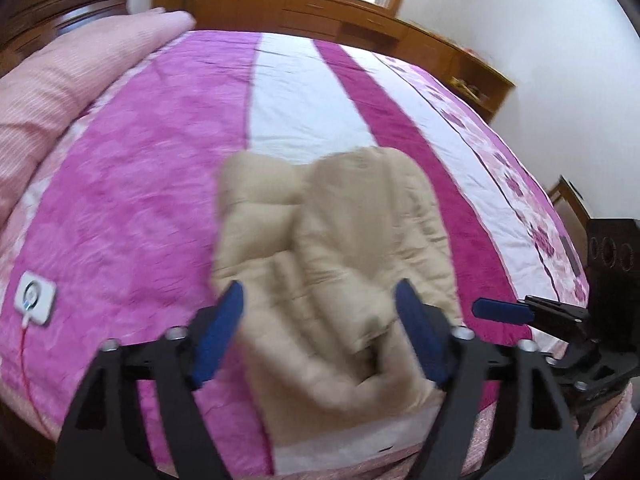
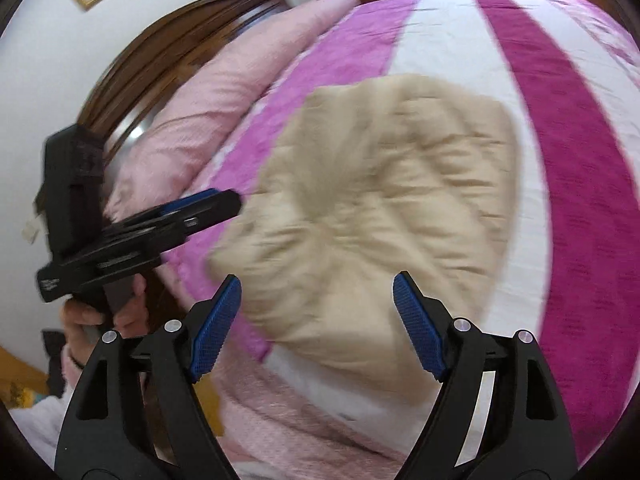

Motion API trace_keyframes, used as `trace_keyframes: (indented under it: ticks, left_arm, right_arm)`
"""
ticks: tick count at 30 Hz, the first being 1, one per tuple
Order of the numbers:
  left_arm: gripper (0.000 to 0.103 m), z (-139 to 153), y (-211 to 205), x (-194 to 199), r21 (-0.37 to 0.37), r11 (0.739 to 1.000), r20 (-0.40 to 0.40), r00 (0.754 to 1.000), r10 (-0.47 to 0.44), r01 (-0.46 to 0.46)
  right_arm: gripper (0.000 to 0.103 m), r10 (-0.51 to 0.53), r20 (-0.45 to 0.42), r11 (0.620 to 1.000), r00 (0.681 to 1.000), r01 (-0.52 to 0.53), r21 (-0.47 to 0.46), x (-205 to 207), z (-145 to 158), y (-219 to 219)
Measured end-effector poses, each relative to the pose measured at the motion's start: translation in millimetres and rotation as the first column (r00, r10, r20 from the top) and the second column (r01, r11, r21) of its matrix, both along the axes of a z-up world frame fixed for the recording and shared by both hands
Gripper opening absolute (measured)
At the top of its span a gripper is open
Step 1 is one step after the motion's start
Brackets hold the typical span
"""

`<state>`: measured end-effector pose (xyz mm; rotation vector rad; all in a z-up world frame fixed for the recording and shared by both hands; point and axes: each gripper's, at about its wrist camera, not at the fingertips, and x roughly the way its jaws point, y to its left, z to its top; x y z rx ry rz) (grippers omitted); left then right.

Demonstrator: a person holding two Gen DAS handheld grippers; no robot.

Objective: Fold large clothes

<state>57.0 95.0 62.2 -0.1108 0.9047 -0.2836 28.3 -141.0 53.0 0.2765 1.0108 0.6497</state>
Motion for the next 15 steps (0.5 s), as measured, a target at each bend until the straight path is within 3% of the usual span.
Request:
trace_keyframes:
  ticks: [4, 7, 9, 15]
  left_arm:
    - [0.081, -14, -32, 17, 0.089, 0.996, -0.016, 1.000, -0.024, 0.026]
    - [0.081, -30, -39, 23, 0.233, 0.972, -0.001, 1.000, 0.031, -0.030]
    - [0.081, -40, -32, 23, 0.283, 0.956, 0.001, 0.997, 0.075, -0.072]
    - [0.081, -69, 17, 12, 0.199, 0.964, -0.070, 0.979, 0.191, -0.174]
  right_arm:
    - [0.078, -0.139, -0.010, 0.989, 0.990, 0.139, -0.051, 6, -26, -37]
    - [0.078, -0.212, -0.048, 0.977, 0.976, 0.210, -0.042, 16, -46, -53]
    - [0.078, -0.222, -0.084, 0.975, 0.971, 0.220, -0.039, 23, -59, -56]
    - [0.080, -0.148, -0.095, 0.989, 0.984, 0.147, -0.010, 29, -68, -35]
